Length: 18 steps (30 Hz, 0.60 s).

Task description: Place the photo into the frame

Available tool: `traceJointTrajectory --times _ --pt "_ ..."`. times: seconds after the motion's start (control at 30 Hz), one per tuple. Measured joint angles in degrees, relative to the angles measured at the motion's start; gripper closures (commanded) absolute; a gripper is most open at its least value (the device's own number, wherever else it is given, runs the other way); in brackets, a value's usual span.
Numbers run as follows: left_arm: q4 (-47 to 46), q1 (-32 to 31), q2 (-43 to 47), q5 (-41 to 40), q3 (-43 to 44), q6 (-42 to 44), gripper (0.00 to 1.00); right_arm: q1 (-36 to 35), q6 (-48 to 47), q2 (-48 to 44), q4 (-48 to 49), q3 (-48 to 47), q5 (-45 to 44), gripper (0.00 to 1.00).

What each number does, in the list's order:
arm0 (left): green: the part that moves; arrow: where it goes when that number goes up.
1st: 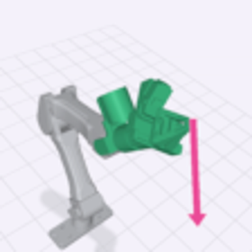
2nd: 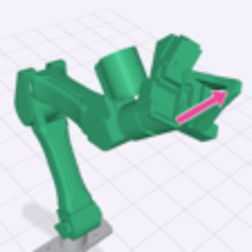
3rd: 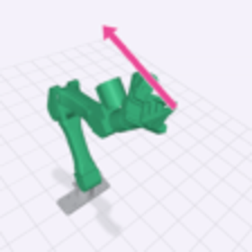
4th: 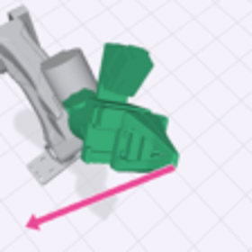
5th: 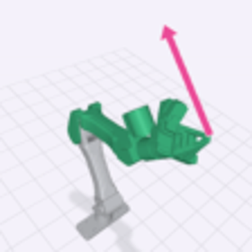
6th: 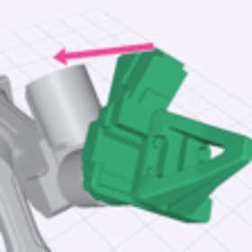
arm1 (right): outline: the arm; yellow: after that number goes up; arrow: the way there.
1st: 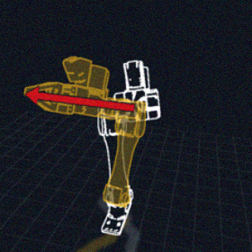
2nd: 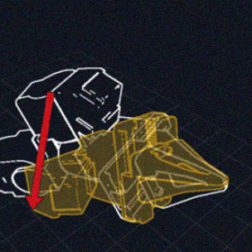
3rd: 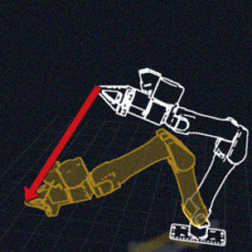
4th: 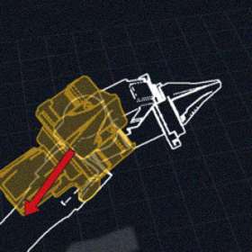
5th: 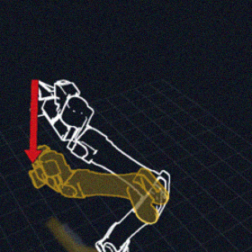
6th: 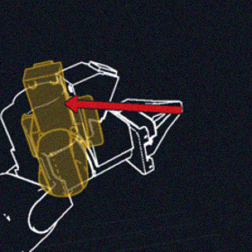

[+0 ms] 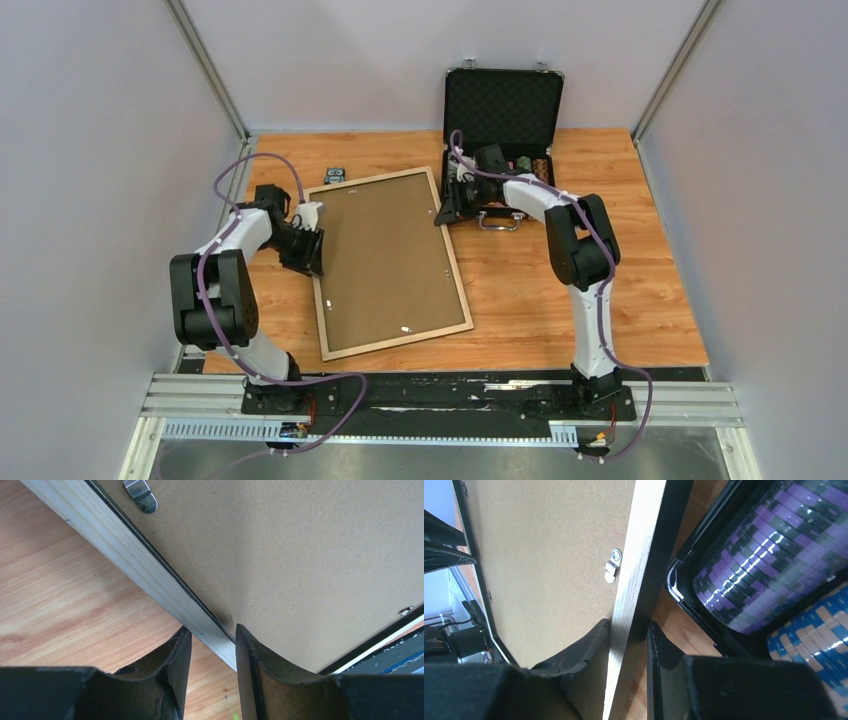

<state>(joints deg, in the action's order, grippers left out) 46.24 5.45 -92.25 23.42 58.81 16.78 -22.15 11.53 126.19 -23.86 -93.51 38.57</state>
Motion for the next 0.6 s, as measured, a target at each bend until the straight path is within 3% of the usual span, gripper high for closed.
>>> traceJointTrajectory --times 0.47,0.6 --pt "1.5 0.2 0.3 -0.2 -0.8 2.3 0.56 -1.3 0.2 2.1 -1.2 -0.1 -1.2 0.89" --pt "-0.2 -0.2 0.9 3.3 -0.8 2.2 0.56 -2.7 0.2 2.1 -1.2 -0.1 -1.5 0.85"
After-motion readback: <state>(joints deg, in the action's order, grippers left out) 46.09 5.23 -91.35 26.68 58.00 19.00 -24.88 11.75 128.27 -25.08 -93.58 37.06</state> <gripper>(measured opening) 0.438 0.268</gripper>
